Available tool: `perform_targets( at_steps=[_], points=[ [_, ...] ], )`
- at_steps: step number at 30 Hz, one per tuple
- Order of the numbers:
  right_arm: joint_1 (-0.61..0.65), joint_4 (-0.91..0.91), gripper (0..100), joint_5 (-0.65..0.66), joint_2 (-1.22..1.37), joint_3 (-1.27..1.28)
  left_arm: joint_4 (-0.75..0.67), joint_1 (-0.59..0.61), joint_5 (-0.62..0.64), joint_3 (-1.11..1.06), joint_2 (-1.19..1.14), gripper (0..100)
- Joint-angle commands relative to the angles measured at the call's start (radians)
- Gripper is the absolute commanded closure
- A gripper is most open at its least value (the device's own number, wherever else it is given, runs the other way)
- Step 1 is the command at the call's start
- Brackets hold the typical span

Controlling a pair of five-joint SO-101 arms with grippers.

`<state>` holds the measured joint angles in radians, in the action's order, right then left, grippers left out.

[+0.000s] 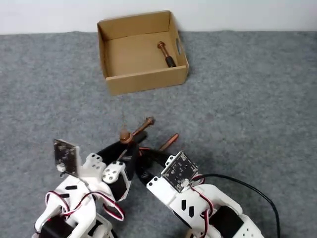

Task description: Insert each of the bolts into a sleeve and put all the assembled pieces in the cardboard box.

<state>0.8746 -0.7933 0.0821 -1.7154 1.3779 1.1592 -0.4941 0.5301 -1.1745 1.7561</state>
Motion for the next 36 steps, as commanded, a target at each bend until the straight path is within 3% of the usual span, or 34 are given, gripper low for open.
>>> perform_targets(
  at_steps=[1,9,20,24,30,36],
  points=[
    [0.013,0.025,99.0,0.012,-0.004,-0.071,0.072,-0.002,-0.057,0.008,-0.008,99],
    [0.013,0.022,99.0,0.012,-0.004,-0.071,0.178,-0.034,-0.172,0.016,-0.011,75],
    [0.007,0.016,99.0,0.012,-0.002,-0.068,0.183,-0.025,-0.169,0.097,-0.011,75],
    [-0.054,0.016,99.0,0.011,-0.002,-0.064,0.181,0.021,-0.153,0.163,-0.011,77],
    [-0.145,-0.007,99.0,0.006,-0.002,-0.064,0.132,0.170,-0.226,0.228,-0.003,99],
    [-0.208,-0.116,99.0,-0.064,-0.010,-0.074,0.069,0.282,-0.272,0.196,-0.003,100]
  ],
)
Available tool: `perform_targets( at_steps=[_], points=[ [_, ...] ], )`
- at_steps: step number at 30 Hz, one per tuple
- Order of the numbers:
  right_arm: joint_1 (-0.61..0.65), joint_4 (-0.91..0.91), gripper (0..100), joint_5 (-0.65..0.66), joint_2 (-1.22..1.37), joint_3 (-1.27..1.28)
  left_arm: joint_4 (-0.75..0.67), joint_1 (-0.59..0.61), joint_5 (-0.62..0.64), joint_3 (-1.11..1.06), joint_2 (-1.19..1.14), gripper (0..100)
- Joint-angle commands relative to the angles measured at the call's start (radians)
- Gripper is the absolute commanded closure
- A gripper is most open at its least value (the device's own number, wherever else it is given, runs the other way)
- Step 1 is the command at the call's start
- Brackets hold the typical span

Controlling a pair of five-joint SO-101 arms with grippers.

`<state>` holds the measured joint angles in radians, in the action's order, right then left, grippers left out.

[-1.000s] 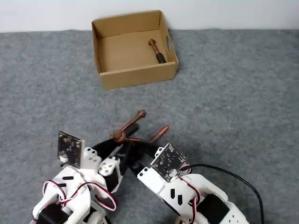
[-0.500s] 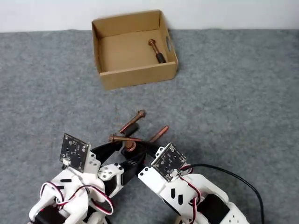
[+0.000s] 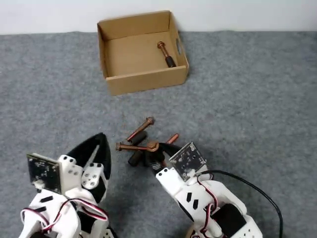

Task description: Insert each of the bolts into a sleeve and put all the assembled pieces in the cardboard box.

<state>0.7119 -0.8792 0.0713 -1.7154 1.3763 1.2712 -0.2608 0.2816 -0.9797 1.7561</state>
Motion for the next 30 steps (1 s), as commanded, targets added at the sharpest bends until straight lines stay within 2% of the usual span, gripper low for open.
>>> perform_targets(
  at_steps=[1,7,11,19,23,30],
  points=[
    [-0.064,-0.045,99.0,-0.080,-0.008,-0.078,-0.043,0.068,-0.031,-0.019,-0.003,100],
    [-0.183,-0.143,99.0,-0.170,-0.002,-0.129,-0.044,0.216,-0.043,-0.196,-0.003,100],
    [-0.242,-0.211,99.0,-0.193,-0.002,-0.176,-0.054,0.270,-0.044,-0.343,-0.003,100],
    [-0.309,-0.297,99.0,-0.198,-0.001,-0.238,-0.278,0.391,-0.193,-0.625,-0.003,100],
    [-0.314,-0.298,99.0,-0.198,-0.001,-0.238,-0.334,0.410,-0.209,-0.707,-0.003,100],
    [-0.344,-0.294,99.1,-0.198,-0.001,-0.239,-0.334,0.404,-0.212,-0.708,-0.006,100]
  ],
)
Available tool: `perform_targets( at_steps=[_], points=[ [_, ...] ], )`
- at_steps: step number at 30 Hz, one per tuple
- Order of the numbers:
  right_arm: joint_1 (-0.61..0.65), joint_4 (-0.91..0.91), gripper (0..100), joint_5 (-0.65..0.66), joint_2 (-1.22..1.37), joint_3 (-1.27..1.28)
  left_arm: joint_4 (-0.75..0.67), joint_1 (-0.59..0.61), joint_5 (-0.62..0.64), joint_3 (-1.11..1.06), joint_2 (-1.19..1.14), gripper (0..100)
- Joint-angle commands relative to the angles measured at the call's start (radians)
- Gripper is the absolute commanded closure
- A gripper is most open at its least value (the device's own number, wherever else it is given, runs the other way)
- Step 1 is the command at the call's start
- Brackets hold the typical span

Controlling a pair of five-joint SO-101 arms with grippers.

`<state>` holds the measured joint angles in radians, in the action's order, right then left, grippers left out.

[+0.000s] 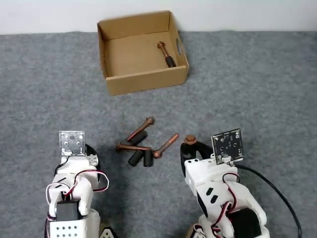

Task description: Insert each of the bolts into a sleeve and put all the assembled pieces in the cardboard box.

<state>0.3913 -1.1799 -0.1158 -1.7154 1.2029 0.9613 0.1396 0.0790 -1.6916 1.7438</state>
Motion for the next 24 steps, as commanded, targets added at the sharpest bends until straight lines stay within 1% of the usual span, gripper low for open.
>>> perform_targets(
  at_steps=[1,5,13,19,24],
  points=[
    [-0.025,0.007,99.1,-0.009,-0.001,-0.071,-0.025,0.003,-0.009,0.004,0.005,100],
    [-0.025,0.001,99.1,-0.011,0.065,-0.129,-0.023,0.002,-0.009,0.004,0.003,100],
    [-0.025,0.008,99.1,-0.014,0.409,-0.376,0.023,0.002,-0.006,0.004,0.005,100],
    [-0.025,0.013,99.1,-0.014,0.590,-0.529,0.046,0.006,-0.005,0.004,0.006,100],
    [-0.025,0.116,99.1,-0.011,0.688,-0.591,0.048,0.008,-0.005,0.004,0.003,100]
  ],
)
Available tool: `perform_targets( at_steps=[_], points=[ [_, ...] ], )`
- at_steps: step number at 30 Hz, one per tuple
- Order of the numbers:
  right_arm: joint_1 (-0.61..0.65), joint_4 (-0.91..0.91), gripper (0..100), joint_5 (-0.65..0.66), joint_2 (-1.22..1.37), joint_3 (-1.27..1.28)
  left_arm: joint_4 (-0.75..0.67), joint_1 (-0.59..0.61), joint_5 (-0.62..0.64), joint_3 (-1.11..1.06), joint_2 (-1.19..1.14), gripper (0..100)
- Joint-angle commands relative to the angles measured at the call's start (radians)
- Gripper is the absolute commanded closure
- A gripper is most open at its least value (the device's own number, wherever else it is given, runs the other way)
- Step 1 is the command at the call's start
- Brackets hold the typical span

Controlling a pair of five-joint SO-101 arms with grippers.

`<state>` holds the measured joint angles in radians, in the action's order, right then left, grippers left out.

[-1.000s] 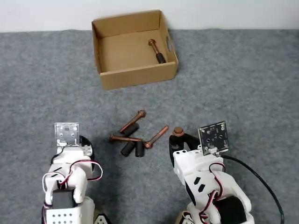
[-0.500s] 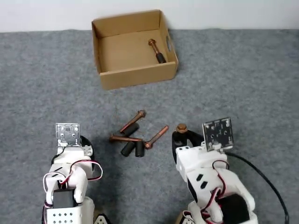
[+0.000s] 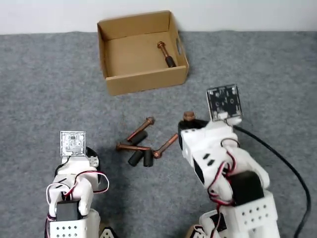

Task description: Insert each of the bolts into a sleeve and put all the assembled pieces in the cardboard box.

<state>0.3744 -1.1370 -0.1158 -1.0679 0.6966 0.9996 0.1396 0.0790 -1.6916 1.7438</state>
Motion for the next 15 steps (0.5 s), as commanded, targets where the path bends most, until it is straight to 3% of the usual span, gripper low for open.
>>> perform_targets(
  at_steps=[1,15],
  points=[
    [-0.008,0.099,99.1,-0.009,0.061,-0.092,0.017,0.008,-0.005,0.004,0.003,100],
    [-0.008,0.286,99.1,-0.008,0.426,-0.351,0.153,0.009,-0.006,0.004,0.009,100]
  ],
)
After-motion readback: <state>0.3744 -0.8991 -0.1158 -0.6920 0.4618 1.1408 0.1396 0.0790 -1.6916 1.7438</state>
